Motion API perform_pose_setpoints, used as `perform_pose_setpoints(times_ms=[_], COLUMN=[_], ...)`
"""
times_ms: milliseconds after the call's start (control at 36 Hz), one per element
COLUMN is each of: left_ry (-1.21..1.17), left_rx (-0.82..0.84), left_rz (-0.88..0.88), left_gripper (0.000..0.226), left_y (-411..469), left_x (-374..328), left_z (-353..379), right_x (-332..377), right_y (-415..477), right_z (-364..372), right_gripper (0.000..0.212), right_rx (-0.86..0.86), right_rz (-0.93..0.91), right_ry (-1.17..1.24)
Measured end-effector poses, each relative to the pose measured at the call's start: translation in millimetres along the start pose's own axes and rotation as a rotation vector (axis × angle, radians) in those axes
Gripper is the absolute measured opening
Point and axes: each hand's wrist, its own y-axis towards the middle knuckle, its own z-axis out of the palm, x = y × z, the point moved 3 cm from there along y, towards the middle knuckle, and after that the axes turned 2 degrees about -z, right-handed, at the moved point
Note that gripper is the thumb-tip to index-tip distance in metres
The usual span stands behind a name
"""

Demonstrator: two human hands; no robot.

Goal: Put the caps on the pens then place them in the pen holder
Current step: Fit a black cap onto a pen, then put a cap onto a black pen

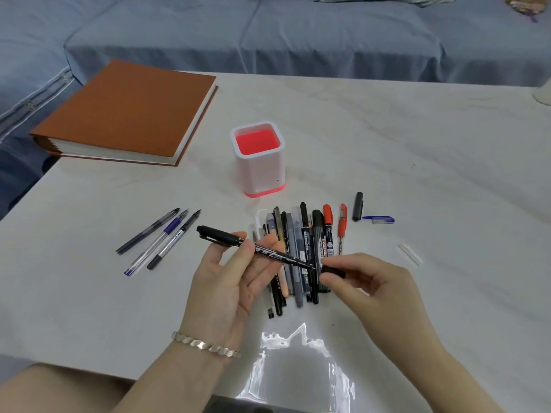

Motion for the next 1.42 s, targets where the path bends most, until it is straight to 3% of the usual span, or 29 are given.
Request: perform_pose_setpoints(times_ms=[250, 417, 583, 639, 694, 806, 917, 1083, 1194, 1333, 1417], left_ry=[0.092, 0.151, 0.133, 0.170, 0.308, 0.756, 1.023, 1.521, 1.583, 1.669, 1.715], left_rx=[0.056, 0.104, 0.083, 0.069, 0.062, 0.081, 0.073, -0.152, -0.275, -0.300, -0.265], left_rz=[0.053, 0.120, 0.104, 0.080, 0.093, 0.179, 0.200, 0.582, 0.543, 0.458, 0.433], left_gripper=[0.012, 0.014, 0.013, 0.012, 0.007, 0.011, 0.003, 0.019, 0.026, 0.033, 0.027], left_y=[-9.2, -15.4, -13.2, -9.0, -4.1, 3.7, 12.3, 46.2, 64.1, 72.9, 72.3], left_x=[6.3, 8.0, 14.5, 17.8, 20.7, 23.7, 15.8, -23.8, -39.9, -39.6, -35.0], left_z=[6.1, 7.3, 4.4, 0.8, -3.8, -7.7, -10.6, -60.2, -91.3, -105.6, -106.0], right_x=[0.4, -0.8, -3.4, -4.9, -8.5, -19.1, -23.9, -28.4, -25.7, -24.2, -30.6], right_y=[-1.9, -3.8, -1.0, 2.3, 4.5, 5.9, 10.8, 27.4, 38.7, 49.6, 52.2], right_z=[4.3, 3.7, 6.7, 8.8, 14.6, 28.0, 29.4, 20.6, 21.8, 49.6, 63.1], right_gripper=[0.034, 0.045, 0.037, 0.024, 0.012, 0.011, 0.016, 0.016, 0.044, 0.026, 0.029], right_rx=[0.004, -0.026, 0.032, 0.109, 0.225, 0.377, 0.337, 0.157, 0.076, 0.158, 0.204], right_rz=[-0.003, -0.136, -0.153, -0.144, -0.130, -0.105, -0.124, -0.088, -0.074, -0.151, -0.130], right_ry=[0.009, -0.119, -0.199, -0.260, -0.343, -0.429, -0.465, -0.493, -0.461, -0.605, -0.686])
